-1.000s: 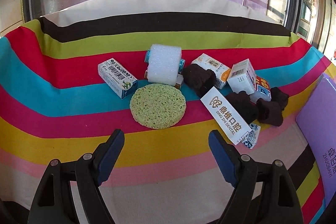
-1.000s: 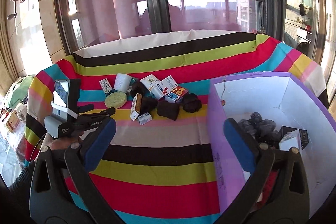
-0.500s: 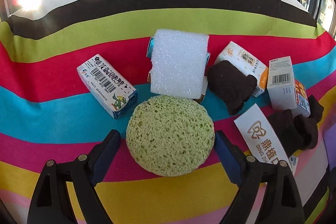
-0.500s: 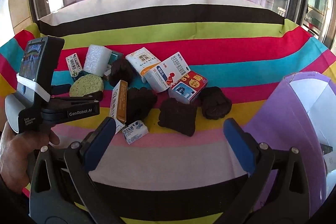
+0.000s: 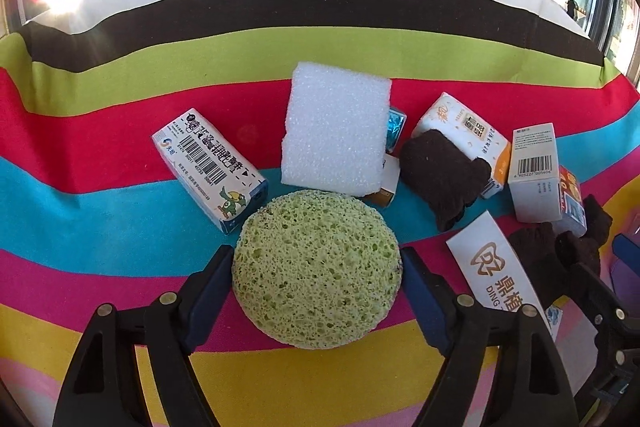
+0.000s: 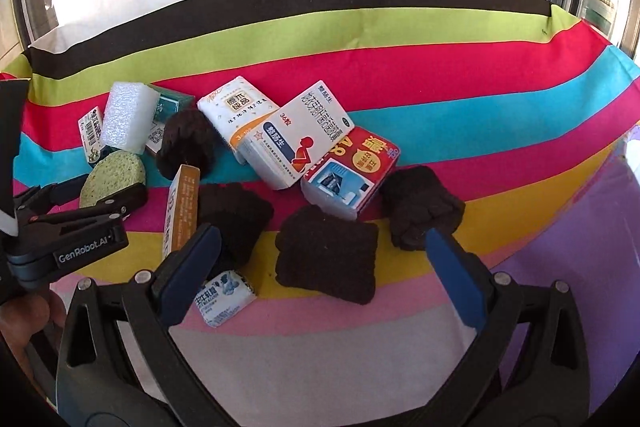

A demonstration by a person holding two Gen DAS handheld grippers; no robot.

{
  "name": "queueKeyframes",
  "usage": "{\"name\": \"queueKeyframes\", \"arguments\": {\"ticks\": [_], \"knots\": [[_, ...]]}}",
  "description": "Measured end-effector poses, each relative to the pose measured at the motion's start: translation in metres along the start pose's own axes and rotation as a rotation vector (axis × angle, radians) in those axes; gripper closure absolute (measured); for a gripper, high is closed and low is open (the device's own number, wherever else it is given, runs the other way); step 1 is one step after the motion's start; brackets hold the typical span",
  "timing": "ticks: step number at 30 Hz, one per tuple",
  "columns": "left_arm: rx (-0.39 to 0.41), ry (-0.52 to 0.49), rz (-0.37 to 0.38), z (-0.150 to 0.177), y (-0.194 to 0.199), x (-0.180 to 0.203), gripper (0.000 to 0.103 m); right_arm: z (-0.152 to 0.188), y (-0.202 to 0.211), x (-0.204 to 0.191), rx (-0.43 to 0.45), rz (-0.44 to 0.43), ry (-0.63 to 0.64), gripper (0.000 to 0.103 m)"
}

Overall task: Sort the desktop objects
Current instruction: 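Grasp the green round sponge with the left gripper while the right grasps a dark brown glove, then carry the sponge and glove into the purple-rimmed box and open both grippers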

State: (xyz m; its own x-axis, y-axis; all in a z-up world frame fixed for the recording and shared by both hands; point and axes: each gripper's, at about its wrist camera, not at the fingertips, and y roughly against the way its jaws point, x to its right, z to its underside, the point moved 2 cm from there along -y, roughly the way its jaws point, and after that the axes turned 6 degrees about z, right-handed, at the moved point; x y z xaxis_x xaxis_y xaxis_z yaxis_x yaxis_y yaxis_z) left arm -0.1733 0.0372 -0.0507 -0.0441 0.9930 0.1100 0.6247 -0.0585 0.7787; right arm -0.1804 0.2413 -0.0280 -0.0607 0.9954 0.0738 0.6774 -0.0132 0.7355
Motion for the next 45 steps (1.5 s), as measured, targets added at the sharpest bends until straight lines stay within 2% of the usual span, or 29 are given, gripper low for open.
{"name": "queueKeyframes", "arguments": {"ticks": [2, 7, 8, 11, 14, 16, 17, 24, 27, 31, 33, 38, 45], "knots": [[0.015, 0.049, 0.027, 0.009, 0.009, -0.005, 0.022, 0.002, -0.005, 0.002, -0.001, -0.012, -0.026, 0.001], [0.054, 0.130, 0.040, 0.043, 0.040, -0.008, 0.022, 0.002, -0.014, 0.010, -0.019, -0.073, -0.075, 0.001], [0.063, 0.138, 0.040, 0.050, 0.047, -0.006, 0.022, 0.003, -0.016, 0.011, -0.029, -0.081, -0.078, 0.004], [0.082, 0.150, 0.038, 0.068, 0.061, -0.003, 0.022, 0.005, -0.022, 0.010, -0.061, -0.117, -0.083, 0.022], [0.098, 0.163, 0.050, 0.072, 0.068, -0.007, 0.022, 0.005, -0.023, 0.011, -0.059, -0.135, -0.087, 0.028], [0.112, 0.165, 0.055, 0.073, 0.072, -0.005, 0.022, 0.004, -0.024, 0.011, -0.056, -0.140, -0.082, 0.038], [0.119, 0.161, 0.056, 0.075, 0.074, -0.003, 0.022, 0.004, -0.024, 0.010, -0.053, -0.148, -0.080, 0.050], [0.161, 0.186, 0.061, 0.068, 0.069, 0.000, 0.022, 0.005, -0.017, 0.011, -0.024, -0.131, -0.060, 0.061], [0.170, 0.203, 0.065, 0.068, 0.067, -0.003, 0.022, -0.001, -0.003, 0.013, 0.035, -0.114, -0.073, 0.062], [0.202, 0.201, 0.075, 0.068, 0.073, -0.002, 0.022, -0.008, 0.037, 0.017, 0.179, -0.048, -0.080, 0.062], [0.223, 0.193, 0.104, 0.064, 0.075, 0.001, 0.022, -0.010, 0.057, 0.017, 0.253, -0.003, -0.085, 0.062], [0.275, 0.144, 0.232, 0.040, 0.089, 0.026, 0.022, -0.013, 0.101, 0.027, 0.425, 0.110, -0.135, 0.062], [0.292, 0.027, 0.460, -0.011, 0.114, 0.088, 0.022, -0.007, 0.132, 0.067, 0.544, 0.201, -0.348, 0.062]]}}
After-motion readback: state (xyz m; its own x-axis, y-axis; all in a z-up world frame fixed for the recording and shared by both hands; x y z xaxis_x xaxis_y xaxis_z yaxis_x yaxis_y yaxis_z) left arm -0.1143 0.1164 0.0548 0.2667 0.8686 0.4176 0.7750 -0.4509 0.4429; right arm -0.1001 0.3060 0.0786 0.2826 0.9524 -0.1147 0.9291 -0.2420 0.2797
